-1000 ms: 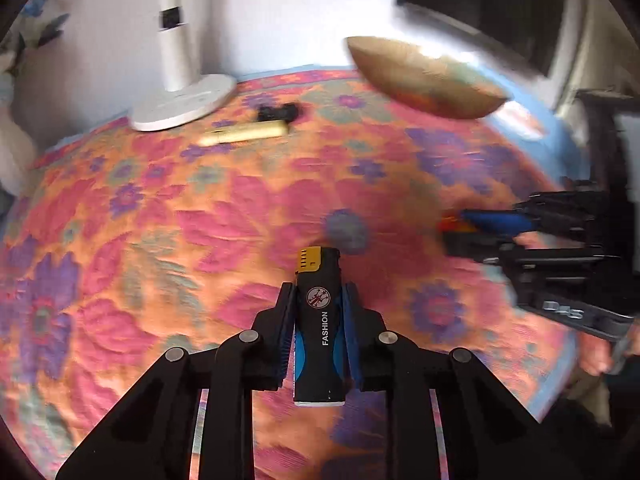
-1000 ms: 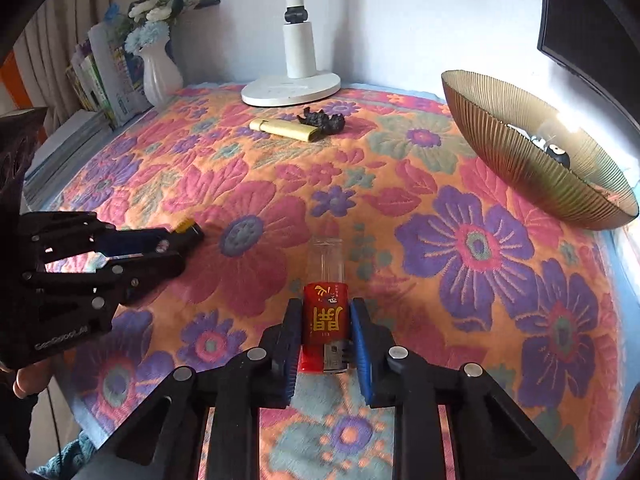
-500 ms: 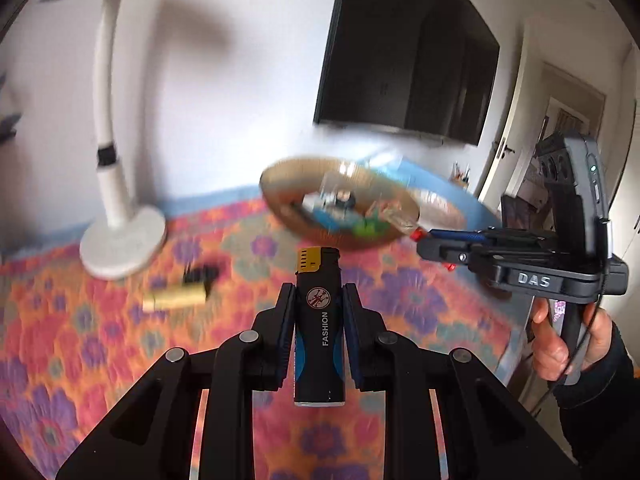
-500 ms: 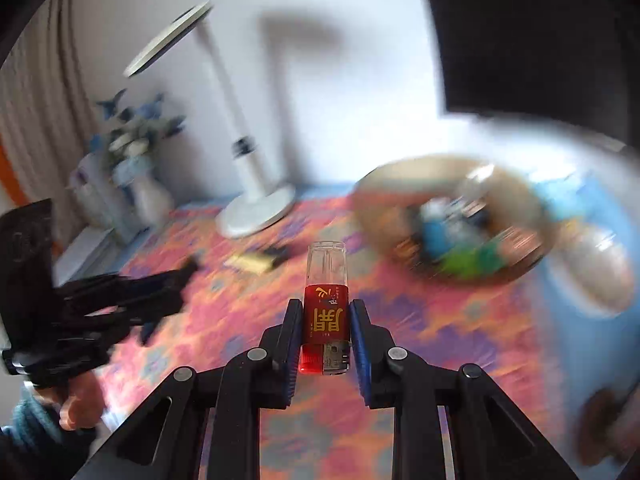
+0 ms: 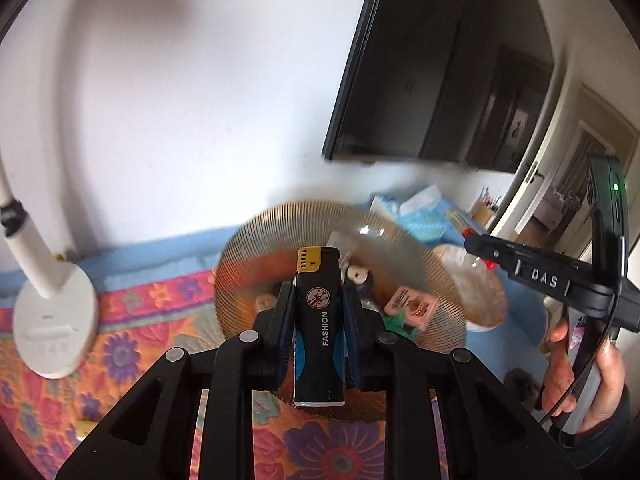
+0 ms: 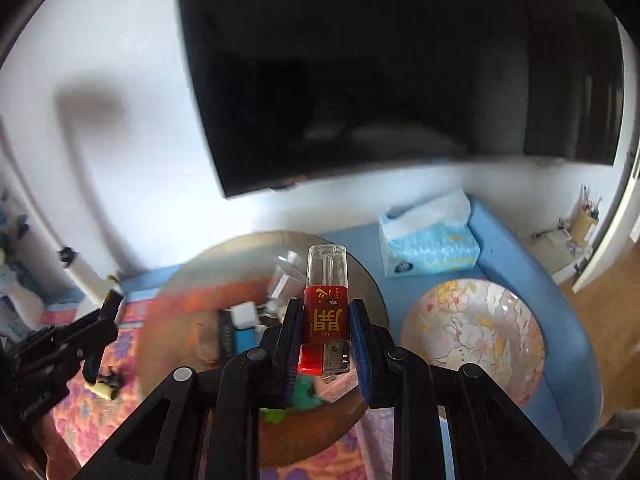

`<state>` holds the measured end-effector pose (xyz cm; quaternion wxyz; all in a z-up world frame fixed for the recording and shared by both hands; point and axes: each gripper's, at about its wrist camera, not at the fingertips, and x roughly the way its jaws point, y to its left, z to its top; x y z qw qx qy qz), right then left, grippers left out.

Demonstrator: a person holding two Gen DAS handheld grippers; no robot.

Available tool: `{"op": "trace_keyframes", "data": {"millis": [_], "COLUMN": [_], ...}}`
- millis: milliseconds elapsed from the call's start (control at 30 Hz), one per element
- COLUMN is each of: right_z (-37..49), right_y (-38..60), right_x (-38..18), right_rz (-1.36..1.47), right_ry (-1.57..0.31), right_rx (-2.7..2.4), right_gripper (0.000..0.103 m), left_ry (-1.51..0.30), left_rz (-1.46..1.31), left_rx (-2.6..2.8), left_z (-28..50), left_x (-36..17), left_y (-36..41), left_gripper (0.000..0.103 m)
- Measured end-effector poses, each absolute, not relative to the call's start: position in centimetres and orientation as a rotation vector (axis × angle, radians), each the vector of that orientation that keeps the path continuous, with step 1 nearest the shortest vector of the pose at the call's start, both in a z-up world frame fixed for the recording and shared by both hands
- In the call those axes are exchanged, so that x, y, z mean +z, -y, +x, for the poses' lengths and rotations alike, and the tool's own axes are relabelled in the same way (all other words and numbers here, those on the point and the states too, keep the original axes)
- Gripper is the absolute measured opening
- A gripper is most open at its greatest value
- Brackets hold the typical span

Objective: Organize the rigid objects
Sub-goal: 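Carry the blue lighter with the left tool while the right tool carries the red lighter to the bowl, then open both tools to drop the lighters into the golden bowl, then withdraw both open tools back over the yellow tube and black figure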

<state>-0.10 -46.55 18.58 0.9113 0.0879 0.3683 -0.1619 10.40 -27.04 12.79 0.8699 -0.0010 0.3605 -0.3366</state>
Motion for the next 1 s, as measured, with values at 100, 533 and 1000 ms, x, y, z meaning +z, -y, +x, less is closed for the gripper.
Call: {"op": "trace_keyframes", "data": {"millis": [100, 533, 1000], "right_z": [1.4, -3.4, -7.4], "right_y": [48.0, 44.4, 23.2], "right_x": [16.5, 17.0, 4.7], "right_rz": [0.195, 0.217, -0.149], "right_ry": [-0.809, -0.745, -0.843], "right_rx": [-0.351, -0.211, 0.002], "right_gripper": [0.023, 0.04, 0.06], "left_ry": [-0.781, -0.691, -0.895], "left_rz": [0.012, -0.058, -0.047], "left_rx": [-0.702, -0.613, -0.126], "left_z": [10.8, 6.1, -2.2], "left_x": [11.1, 13.7, 1.7], "left_y": [28.1, 19.1, 4.3], "left_gripper": [0.02, 0.084, 0.099]}}
